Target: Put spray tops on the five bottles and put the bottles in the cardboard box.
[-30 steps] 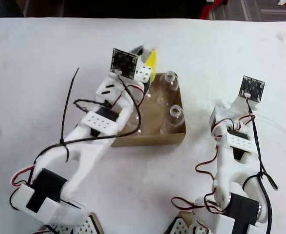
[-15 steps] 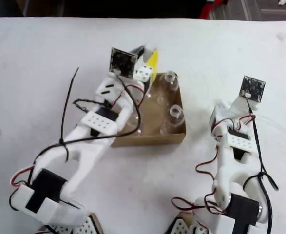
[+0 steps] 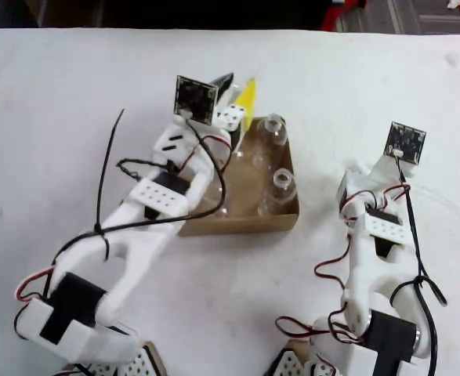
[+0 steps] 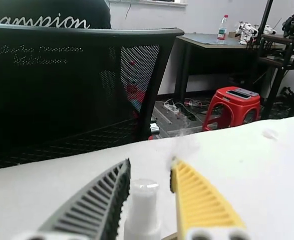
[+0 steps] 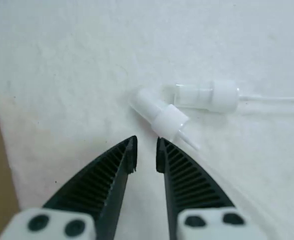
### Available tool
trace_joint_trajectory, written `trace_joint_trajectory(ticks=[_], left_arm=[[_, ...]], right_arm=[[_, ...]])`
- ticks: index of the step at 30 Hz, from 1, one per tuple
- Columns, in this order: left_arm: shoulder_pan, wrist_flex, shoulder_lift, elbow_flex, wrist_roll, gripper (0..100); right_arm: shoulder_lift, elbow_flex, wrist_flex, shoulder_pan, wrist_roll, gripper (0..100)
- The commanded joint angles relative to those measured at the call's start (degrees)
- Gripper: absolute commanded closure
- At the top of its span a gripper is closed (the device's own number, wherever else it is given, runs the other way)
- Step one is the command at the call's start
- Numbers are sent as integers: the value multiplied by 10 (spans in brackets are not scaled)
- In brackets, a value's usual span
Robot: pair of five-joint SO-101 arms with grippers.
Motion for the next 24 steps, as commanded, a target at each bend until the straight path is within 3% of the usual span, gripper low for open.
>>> trace_joint_trajectory(ticks=[1, 7, 16, 24], left_arm=[[-1, 76, -73, -50, 15, 869], [-4, 183, -149, -94, 15, 869], [11, 275, -299, -97, 16, 869], [-1, 501, -557, -91, 50, 869]], right_arm=[[-1, -20, -14, 3, 4, 947], [-1, -20, -14, 3, 4, 947], [-1, -20, -14, 3, 4, 947], [-1, -20, -14, 3, 4, 947]])
